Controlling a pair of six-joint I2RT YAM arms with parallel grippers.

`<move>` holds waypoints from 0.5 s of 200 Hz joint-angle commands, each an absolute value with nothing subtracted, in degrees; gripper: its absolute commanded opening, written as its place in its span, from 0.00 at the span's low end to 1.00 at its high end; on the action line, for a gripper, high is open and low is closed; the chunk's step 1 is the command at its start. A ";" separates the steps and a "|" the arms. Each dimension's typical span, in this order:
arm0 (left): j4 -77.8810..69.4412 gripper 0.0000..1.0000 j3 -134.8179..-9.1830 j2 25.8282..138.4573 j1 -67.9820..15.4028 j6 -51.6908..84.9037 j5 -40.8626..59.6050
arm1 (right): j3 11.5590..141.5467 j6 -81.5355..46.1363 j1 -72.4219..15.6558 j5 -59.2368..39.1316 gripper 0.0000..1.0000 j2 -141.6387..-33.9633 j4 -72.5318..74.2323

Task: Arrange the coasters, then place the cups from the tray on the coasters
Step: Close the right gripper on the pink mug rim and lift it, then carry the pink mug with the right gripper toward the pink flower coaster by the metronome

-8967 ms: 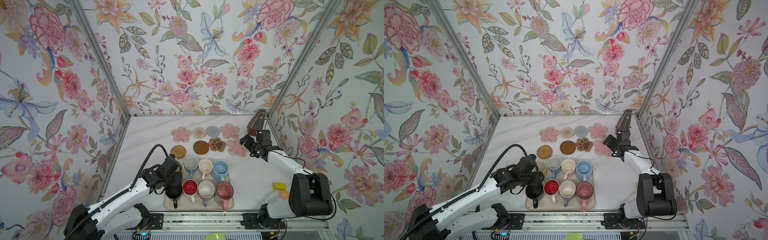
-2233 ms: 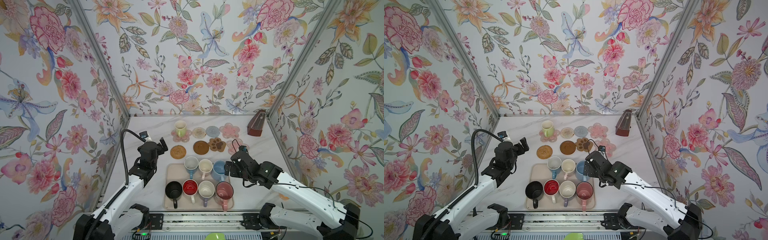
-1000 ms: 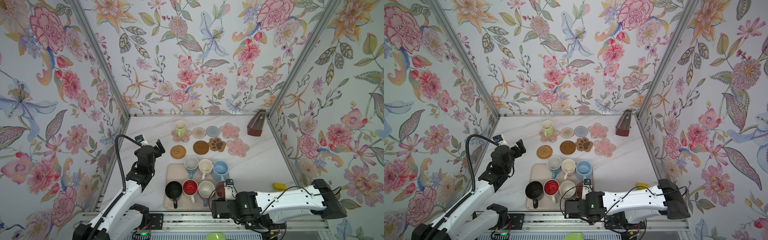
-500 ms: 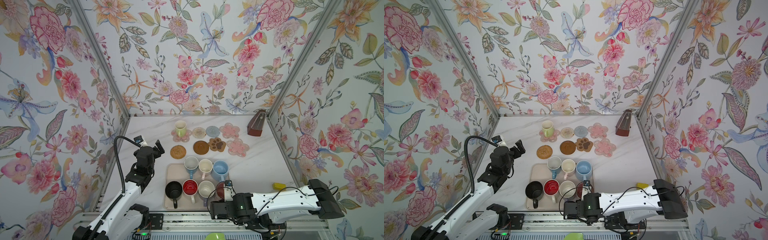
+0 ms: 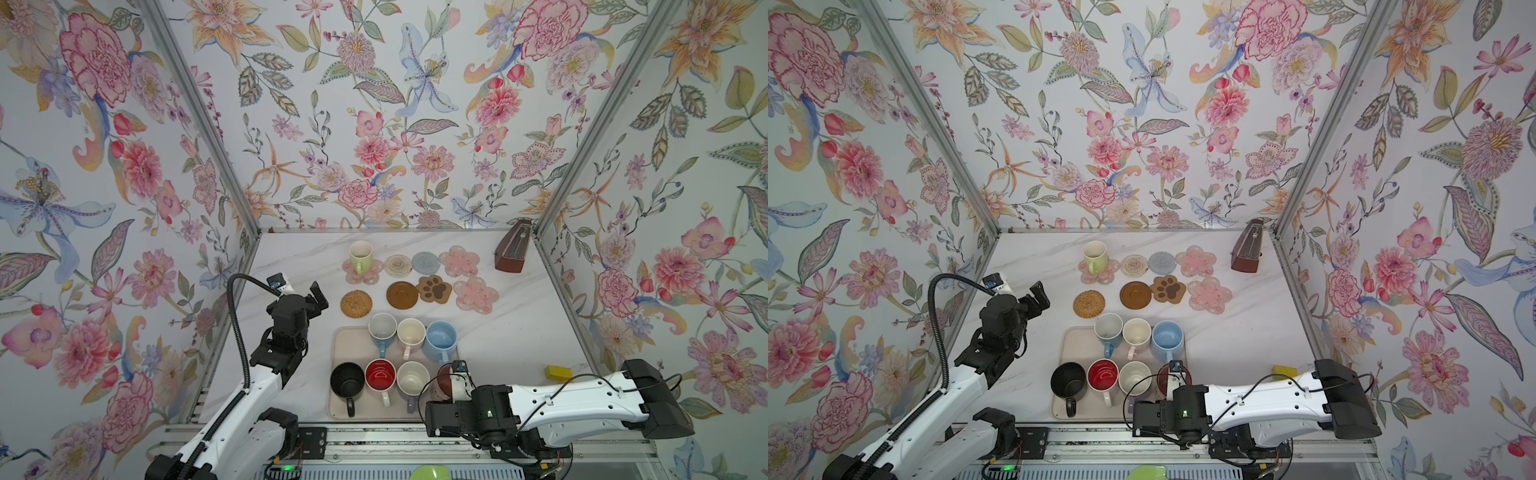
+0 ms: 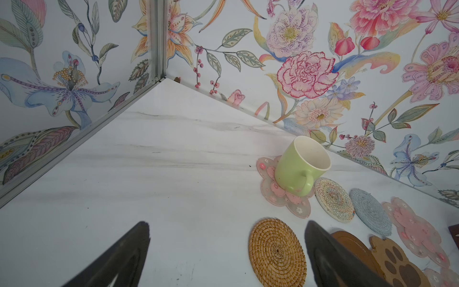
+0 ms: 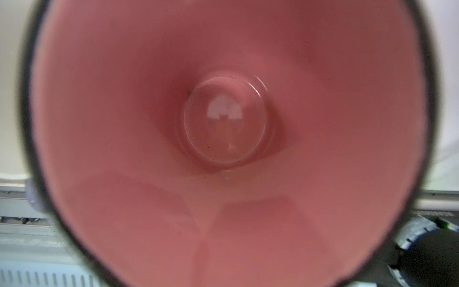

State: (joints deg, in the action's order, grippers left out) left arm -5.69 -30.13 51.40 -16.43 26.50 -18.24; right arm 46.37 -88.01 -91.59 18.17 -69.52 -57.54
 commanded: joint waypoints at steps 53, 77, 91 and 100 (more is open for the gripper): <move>-7.47 0.99 -29.54 51.92 -15.39 26.59 -18.23 | 46.67 -85.34 -85.96 19.95 0.00 -61.79 -65.83; -8.06 0.99 -29.41 52.36 -15.16 26.57 -18.28 | 46.07 -84.28 -83.43 19.86 0.00 -58.68 -68.35; -8.21 0.99 -29.46 52.61 -14.96 26.56 -18.15 | 46.07 -82.57 -80.57 19.95 0.00 -57.00 -69.59; -8.28 0.99 -29.51 52.79 -14.98 26.57 -18.11 | 46.08 -81.20 -78.44 20.12 0.00 -55.83 -69.60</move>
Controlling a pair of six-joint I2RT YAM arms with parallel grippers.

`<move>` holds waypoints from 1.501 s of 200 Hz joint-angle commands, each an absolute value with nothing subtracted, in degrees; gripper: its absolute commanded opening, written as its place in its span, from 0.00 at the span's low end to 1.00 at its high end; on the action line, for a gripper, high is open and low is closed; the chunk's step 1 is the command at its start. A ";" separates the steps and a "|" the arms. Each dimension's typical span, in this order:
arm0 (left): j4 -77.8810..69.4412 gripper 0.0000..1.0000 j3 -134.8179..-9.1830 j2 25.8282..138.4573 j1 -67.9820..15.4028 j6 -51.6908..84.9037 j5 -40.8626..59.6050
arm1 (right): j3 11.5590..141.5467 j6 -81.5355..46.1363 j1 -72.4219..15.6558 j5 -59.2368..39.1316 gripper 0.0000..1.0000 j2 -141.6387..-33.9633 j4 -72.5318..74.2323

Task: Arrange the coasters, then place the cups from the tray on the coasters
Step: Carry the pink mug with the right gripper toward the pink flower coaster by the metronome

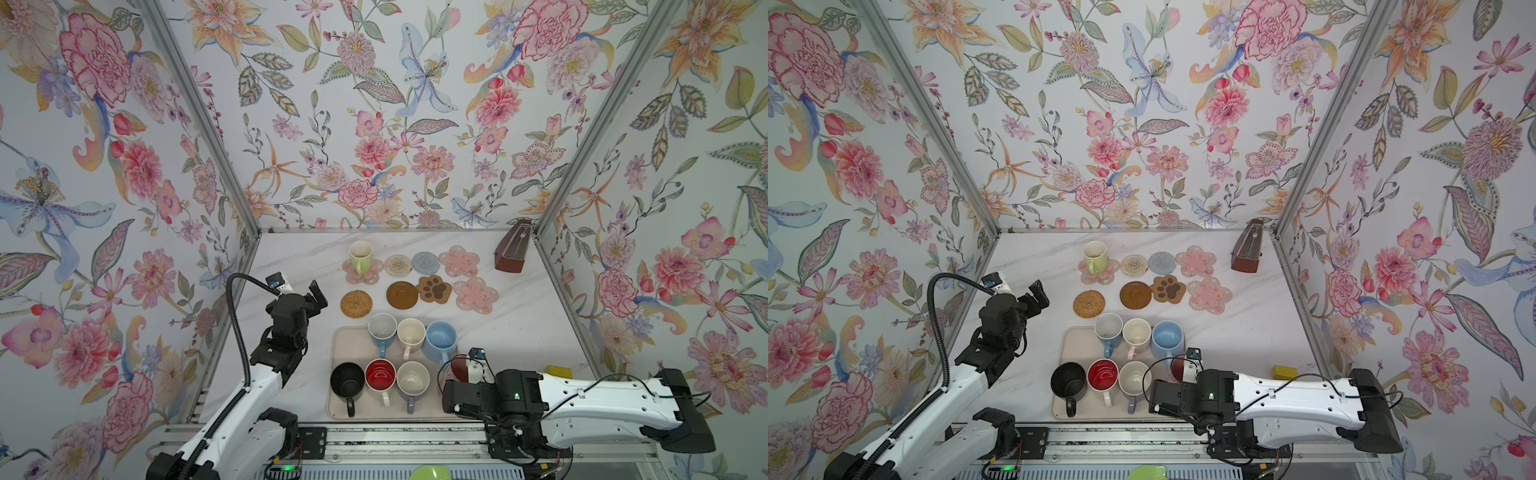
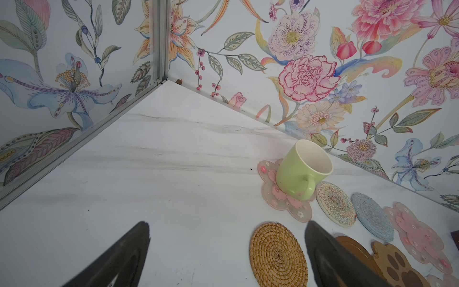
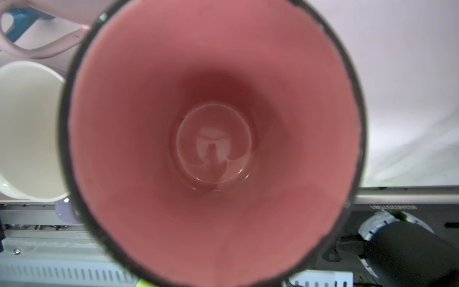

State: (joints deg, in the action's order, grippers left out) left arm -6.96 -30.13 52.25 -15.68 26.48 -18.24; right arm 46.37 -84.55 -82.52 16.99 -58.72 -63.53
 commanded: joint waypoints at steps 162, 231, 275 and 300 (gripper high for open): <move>-3.53 0.99 -28.28 48.76 -13.96 27.49 -17.07 | 61.67 -31.63 -23.31 14.89 0.00 -62.90 -51.17; 1.16 0.99 -25.95 44.16 -13.92 30.62 -15.15 | 68.60 -21.36 -12.78 9.07 0.00 -79.07 -36.60; 3.29 0.99 -24.68 42.10 -13.81 30.28 -12.37 | 78.58 -16.62 -11.60 10.03 0.00 -92.83 -34.72; 5.25 0.99 -24.90 41.72 -13.85 30.50 -12.32 | 85.09 -15.22 -11.39 10.59 0.00 -99.44 -34.28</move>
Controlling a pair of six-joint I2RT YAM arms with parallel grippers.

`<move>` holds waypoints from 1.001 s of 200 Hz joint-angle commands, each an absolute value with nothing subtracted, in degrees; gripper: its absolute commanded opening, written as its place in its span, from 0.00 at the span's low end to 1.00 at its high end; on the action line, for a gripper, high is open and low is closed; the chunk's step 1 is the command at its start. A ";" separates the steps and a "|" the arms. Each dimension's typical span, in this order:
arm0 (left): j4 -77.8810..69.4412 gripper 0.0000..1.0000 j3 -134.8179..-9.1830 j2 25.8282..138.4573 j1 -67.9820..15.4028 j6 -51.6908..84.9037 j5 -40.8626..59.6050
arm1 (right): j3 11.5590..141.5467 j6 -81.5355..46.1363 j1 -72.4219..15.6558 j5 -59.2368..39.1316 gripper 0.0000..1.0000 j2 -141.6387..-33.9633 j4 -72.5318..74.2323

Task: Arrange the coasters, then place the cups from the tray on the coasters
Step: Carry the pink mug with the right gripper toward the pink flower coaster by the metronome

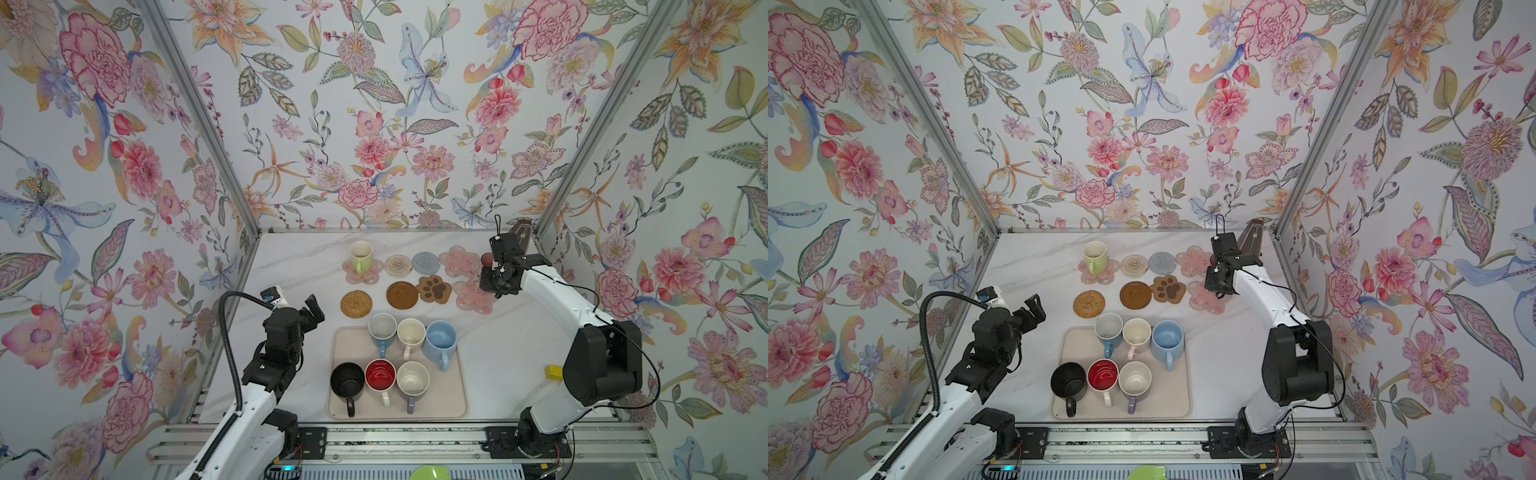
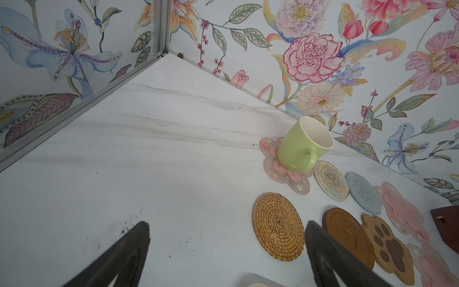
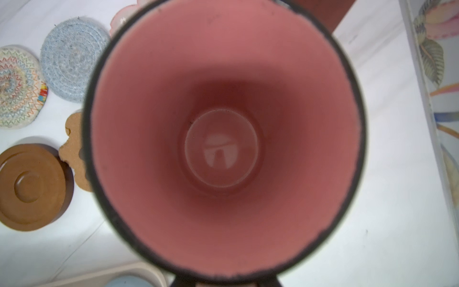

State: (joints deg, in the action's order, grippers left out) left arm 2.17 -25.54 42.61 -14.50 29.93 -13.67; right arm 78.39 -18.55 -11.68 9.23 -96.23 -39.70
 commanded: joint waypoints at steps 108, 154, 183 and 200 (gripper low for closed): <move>7.05 0.99 -25.64 41.22 -13.85 30.59 -12.83 | 107.38 -12.74 -11.55 9.88 0.00 -118.99 -35.71; 6.50 0.99 -25.57 42.00 -13.83 30.59 -12.39 | 110.77 -11.21 -11.86 10.46 0.00 -122.23 -36.11; 6.50 0.99 -25.68 41.92 -13.82 30.50 -12.48 | 112.34 -10.16 -12.30 11.10 0.00 -123.77 -36.30; 6.50 0.99 -25.74 41.92 -13.84 30.50 -12.52 | 113.17 -9.74 -12.52 11.16 0.00 -124.57 -36.31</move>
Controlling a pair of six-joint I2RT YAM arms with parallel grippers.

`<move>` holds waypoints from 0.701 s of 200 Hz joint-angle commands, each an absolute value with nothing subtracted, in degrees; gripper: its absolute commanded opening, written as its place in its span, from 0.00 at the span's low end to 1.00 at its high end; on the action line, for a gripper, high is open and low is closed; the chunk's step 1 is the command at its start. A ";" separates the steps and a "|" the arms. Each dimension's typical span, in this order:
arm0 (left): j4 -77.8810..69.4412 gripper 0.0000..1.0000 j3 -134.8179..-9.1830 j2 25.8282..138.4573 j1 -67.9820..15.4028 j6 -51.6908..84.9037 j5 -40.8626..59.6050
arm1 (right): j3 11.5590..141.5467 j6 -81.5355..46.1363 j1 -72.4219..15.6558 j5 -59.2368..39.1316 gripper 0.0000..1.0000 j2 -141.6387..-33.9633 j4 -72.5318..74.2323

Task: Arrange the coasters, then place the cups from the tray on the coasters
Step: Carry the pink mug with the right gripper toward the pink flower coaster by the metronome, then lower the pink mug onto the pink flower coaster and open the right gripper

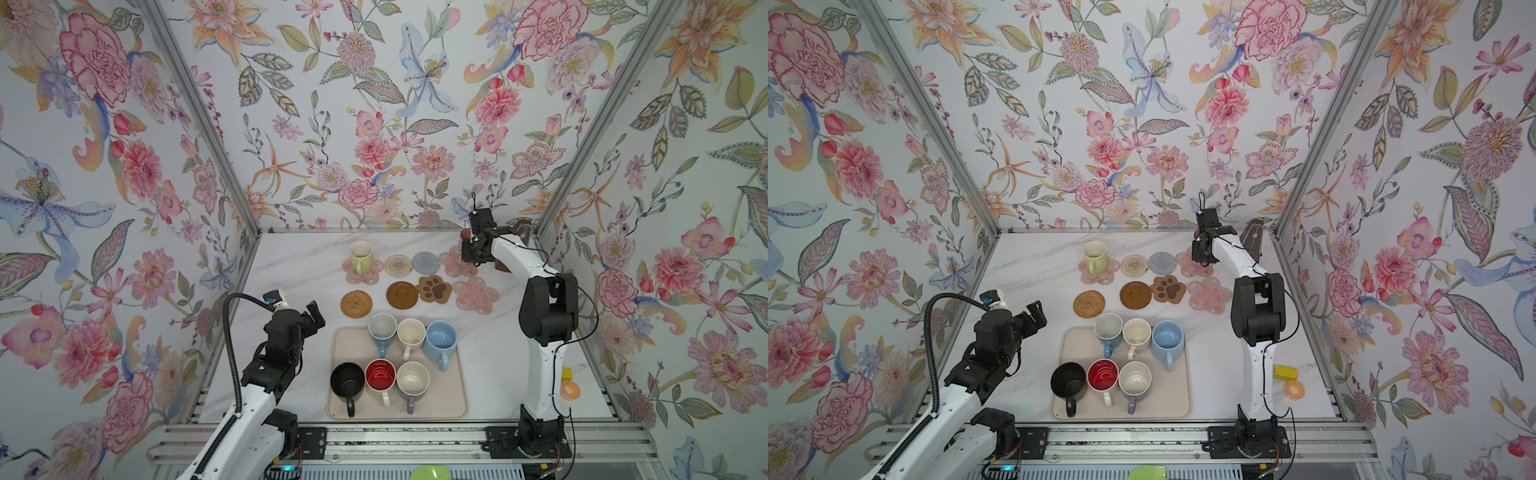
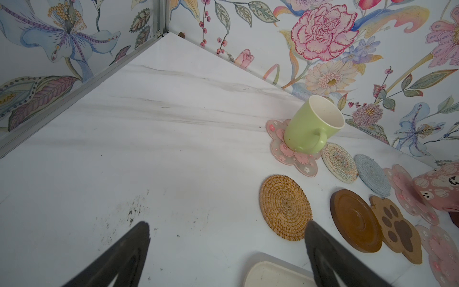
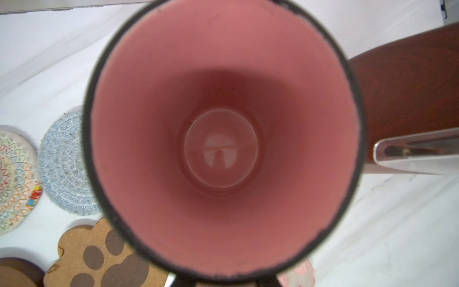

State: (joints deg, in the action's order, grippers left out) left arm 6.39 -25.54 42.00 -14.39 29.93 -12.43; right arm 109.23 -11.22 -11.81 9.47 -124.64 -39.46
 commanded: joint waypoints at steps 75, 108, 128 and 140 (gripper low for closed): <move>7.16 0.99 -25.93 41.57 -13.87 30.50 -12.45 | 115.62 -8.04 -13.72 11.88 0.00 -127.49 -36.42; 7.21 0.99 -26.16 41.57 -13.90 30.41 -12.48 | 116.27 -7.91 -13.82 12.00 0.00 -128.31 -36.22; 7.21 0.99 -26.25 41.66 -13.80 30.42 -12.48 | 116.32 -7.74 -13.89 12.27 0.00 -128.80 -36.33; 7.21 0.99 -26.35 41.66 -13.84 30.37 -12.46 | 116.37 -7.73 -14.01 12.42 0.00 -128.99 -36.31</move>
